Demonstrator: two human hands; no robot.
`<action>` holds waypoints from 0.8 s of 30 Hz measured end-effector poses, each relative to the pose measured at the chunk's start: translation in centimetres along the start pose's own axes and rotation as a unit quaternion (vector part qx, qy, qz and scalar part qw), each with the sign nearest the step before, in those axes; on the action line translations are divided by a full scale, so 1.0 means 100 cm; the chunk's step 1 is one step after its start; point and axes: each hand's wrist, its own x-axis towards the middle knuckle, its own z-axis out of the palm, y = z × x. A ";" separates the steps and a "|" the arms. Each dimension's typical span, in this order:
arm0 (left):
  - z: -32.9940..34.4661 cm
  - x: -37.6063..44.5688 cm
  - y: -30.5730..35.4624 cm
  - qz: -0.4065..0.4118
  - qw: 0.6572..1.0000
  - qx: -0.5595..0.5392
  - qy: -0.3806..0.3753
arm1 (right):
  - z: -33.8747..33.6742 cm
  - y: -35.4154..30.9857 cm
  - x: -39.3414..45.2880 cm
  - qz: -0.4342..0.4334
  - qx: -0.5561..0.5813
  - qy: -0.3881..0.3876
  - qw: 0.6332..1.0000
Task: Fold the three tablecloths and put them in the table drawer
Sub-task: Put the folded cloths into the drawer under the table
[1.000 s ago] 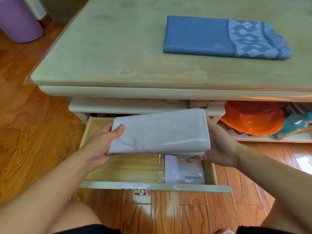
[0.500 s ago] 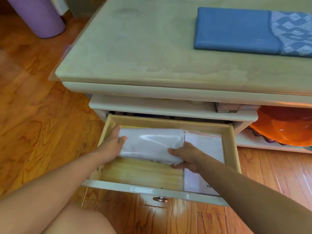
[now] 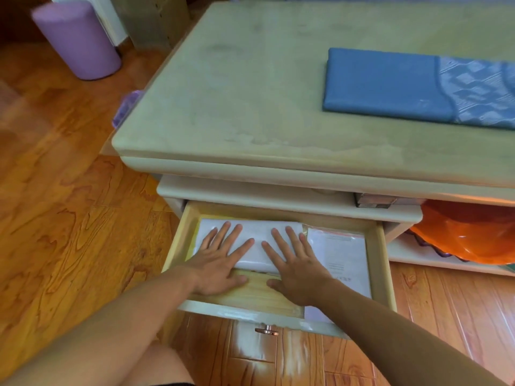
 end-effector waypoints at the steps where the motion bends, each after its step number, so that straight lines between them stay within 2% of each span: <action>1: 0.001 -0.001 0.001 -0.004 1.000 -0.017 0.007 | -0.012 -0.001 -0.003 0.007 0.001 -0.025 1.000; 3: -0.001 -0.001 0.000 -0.002 0.996 -0.080 0.033 | -0.049 -0.004 -0.010 -0.005 0.022 -0.052 0.998; 4: -0.003 0.001 -0.003 0.001 0.993 -0.109 0.051 | -0.071 -0.006 -0.017 -0.034 0.053 -0.010 0.998; 5: -0.006 0.002 -0.005 0.001 0.990 -0.124 0.066 | -0.095 -0.007 -0.025 -0.081 0.088 0.097 0.988; 6: -0.006 0.004 -0.006 0.004 0.989 -0.126 0.076 | -0.119 -0.007 -0.034 -0.127 0.104 0.242 0.956; 7: -0.008 0.005 -0.003 0.004 0.989 -0.123 0.080 | -0.143 -0.001 -0.045 -0.149 0.097 0.370 0.912; 8: -0.008 0.005 -0.002 0.003 0.989 -0.125 0.079 | -0.168 0.011 -0.049 -0.138 0.088 0.467 0.869; 9: -0.007 0.004 0.000 -0.001 0.987 -0.136 0.081 | -0.192 0.027 -0.050 -0.104 0.083 0.521 0.843; 10: -0.006 0.003 0.004 -0.011 0.984 -0.148 0.095 | -0.214 0.047 -0.050 -0.056 0.082 0.543 0.834; 11: -0.006 0.002 0.008 -0.031 0.981 -0.151 0.119 | -0.233 0.073 -0.047 0.006 0.089 0.523 0.848; 14: -0.013 -0.005 0.020 -0.173 0.967 -0.081 0.167 | -0.263 0.141 -0.036 0.174 0.086 0.342 0.919; 16: -0.018 -0.011 0.023 -0.242 0.959 -0.020 0.148 | -0.269 0.164 -0.036 0.194 0.085 0.293 0.932; 18: -0.017 -0.015 0.021 -0.233 0.964 0.012 0.128 | -0.270 0.170 -0.034 0.163 0.004 0.314 0.935; 20: -0.014 -0.017 0.018 -0.223 0.970 -0.010 0.098 | -0.263 0.166 -0.032 0.100 -0.115 0.348 0.925; 21: -0.013 -0.017 0.017 -0.222 0.971 -0.027 0.085 | -0.260 0.165 -0.031 0.089 -0.140 0.371 0.914; 22: -0.011 -0.017 0.016 -0.220 0.972 -0.041 0.075 | -0.259 0.165 -0.029 0.102 -0.140 0.393 0.903; 24: -0.008 -0.020 0.016 -0.208 0.975 -0.045 0.063 | -0.259 0.166 -0.026 0.195 -0.069 0.409 0.889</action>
